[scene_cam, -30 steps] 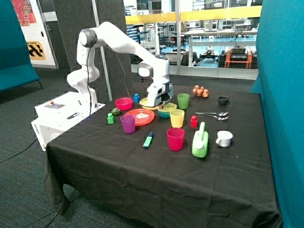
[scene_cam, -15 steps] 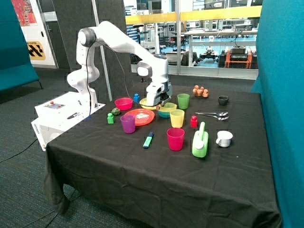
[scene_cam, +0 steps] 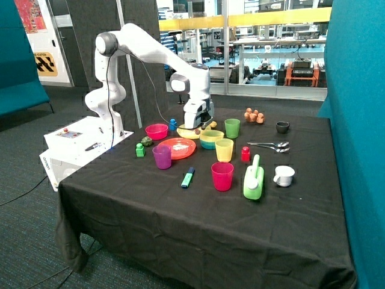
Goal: Stack the bowls
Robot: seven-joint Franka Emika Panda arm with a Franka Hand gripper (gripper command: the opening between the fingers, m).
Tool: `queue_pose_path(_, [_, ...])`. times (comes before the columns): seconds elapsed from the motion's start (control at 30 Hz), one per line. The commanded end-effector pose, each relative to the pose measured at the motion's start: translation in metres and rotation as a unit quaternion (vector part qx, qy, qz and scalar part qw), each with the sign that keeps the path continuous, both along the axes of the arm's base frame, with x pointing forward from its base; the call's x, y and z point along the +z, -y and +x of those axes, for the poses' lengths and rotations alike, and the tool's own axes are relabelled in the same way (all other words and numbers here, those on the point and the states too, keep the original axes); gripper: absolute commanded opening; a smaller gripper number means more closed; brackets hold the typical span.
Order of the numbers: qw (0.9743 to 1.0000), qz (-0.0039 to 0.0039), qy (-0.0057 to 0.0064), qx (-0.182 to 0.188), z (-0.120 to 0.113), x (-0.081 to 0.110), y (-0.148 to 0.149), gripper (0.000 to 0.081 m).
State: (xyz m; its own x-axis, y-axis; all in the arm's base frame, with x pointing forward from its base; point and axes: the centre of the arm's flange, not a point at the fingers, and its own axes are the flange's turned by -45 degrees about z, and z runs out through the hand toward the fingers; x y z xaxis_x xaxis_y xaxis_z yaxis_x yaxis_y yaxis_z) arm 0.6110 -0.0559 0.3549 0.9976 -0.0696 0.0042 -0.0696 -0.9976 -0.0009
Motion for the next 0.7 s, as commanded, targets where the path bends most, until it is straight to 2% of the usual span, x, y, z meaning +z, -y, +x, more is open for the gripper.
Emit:
queue_pose_path(0.0, [0.9991,-0.00040,-0.0021,0.042,-0.019,0.015,-0.013,0.0356])
queue_pose_path(0.13, [0.9987,-0.00042,-0.0021,0.051,-0.023,0.016,-0.016,0.0352])
queue_pose_path(0.37, [0.9942,-0.00054,-0.0021,0.108,-0.048,0.022,-0.031,0.0340])
queue_pose_path(0.43, [0.9942,-0.00054,-0.0021,0.108,-0.050,0.023,-0.033,0.0340])
queue_pose_path(0.57, [0.9909,-0.00059,-0.0020,0.135,-0.056,0.026,-0.041,0.0347])
queue_pose_path(0.6, [0.9909,-0.00059,-0.0020,0.135,-0.057,0.026,-0.043,0.0347])
queue_pose_path(0.67, [0.9866,-0.00065,-0.0020,0.163,-0.063,0.029,-0.052,0.0346])
